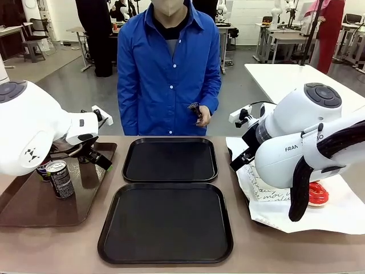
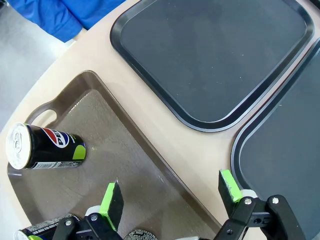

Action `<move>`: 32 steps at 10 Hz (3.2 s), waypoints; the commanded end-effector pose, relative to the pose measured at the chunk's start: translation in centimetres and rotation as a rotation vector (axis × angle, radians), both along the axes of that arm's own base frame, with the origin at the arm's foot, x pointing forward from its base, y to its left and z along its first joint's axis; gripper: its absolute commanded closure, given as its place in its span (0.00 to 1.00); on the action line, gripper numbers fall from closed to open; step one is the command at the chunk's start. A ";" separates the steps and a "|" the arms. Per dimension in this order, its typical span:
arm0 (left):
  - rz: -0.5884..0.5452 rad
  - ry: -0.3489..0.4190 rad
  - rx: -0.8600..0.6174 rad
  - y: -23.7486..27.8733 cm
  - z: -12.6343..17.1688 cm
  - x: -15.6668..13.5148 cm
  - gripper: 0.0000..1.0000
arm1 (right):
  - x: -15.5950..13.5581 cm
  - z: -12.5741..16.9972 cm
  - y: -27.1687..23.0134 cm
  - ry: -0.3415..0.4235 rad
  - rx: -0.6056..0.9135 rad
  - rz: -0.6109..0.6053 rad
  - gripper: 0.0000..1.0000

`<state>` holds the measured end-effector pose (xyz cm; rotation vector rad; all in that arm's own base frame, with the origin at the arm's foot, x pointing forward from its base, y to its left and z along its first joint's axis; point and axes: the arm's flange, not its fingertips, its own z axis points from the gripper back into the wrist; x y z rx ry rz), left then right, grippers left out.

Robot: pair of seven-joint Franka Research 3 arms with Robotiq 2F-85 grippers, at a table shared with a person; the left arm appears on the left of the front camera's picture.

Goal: Set up donuts and drinks on trays.
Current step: Pick up one Pepsi coke and place it on the Flat Tray.

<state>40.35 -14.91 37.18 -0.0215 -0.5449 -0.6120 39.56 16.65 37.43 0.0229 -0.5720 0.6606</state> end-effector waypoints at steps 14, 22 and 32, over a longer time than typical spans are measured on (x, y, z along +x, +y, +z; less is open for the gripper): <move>0.003 0.146 -0.219 9.4 16.2 -7.0 0.00 | -10.9 14.3 -4.3 0.175 0.118 -0.012 0.00; 0.410 0.557 -1.246 27.8 16.9 -5.2 0.00 | -10.9 7.3 -30.7 0.547 1.427 -0.330 0.00; 0.696 0.563 -1.135 35.5 12.0 -4.5 0.00 | -12.9 9.8 -36.0 0.618 1.234 -0.551 0.00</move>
